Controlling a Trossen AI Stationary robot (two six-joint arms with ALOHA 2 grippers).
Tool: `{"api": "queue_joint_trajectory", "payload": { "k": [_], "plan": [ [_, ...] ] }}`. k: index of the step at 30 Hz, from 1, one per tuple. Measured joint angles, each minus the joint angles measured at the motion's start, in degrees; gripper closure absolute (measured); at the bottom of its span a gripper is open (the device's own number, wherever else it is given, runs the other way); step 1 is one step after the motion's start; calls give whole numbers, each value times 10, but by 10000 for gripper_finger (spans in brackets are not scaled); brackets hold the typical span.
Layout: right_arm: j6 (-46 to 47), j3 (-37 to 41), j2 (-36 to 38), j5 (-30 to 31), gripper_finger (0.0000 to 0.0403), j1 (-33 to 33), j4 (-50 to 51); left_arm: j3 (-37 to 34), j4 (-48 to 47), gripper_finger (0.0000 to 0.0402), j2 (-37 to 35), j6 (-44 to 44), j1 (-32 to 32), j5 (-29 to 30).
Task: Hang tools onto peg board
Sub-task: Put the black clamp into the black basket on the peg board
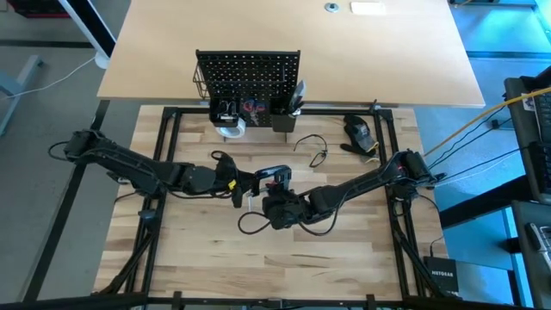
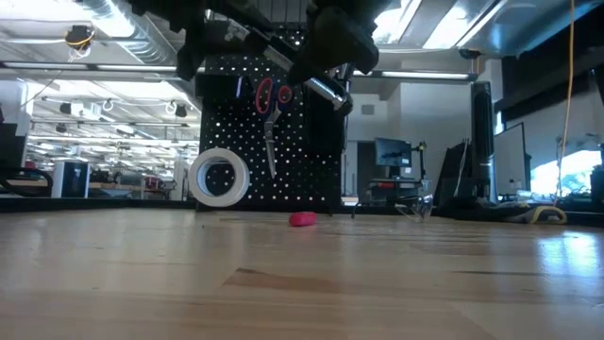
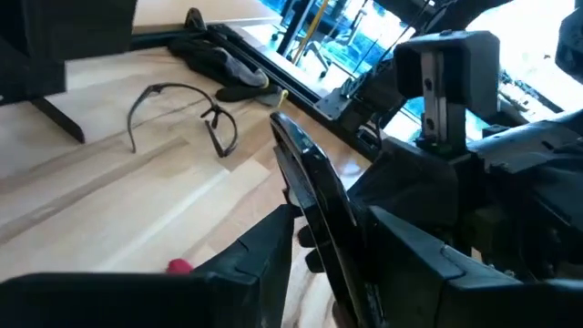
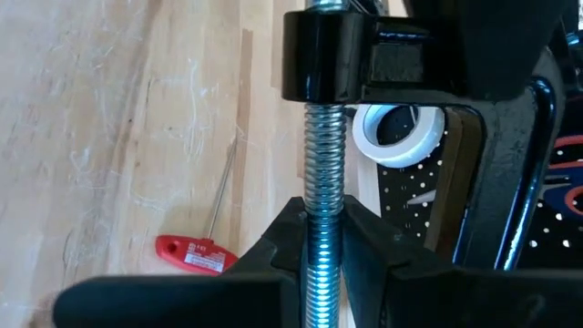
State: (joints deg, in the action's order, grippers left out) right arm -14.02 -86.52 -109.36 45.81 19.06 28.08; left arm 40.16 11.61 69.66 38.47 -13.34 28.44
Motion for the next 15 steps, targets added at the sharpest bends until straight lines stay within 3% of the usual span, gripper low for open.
{"api": "queue_joint_trajectory", "payload": {
  "k": [10, 15],
  "plan": [
    [-12, 0, 0, -8, 357, -4, -14, 0, 47, 273, 42, -10, 7, -33],
    [-10, 0, 0, -9, 345, -4, -14, 0, 53, 318, 43, -34, 7, -28]
  ]
}}
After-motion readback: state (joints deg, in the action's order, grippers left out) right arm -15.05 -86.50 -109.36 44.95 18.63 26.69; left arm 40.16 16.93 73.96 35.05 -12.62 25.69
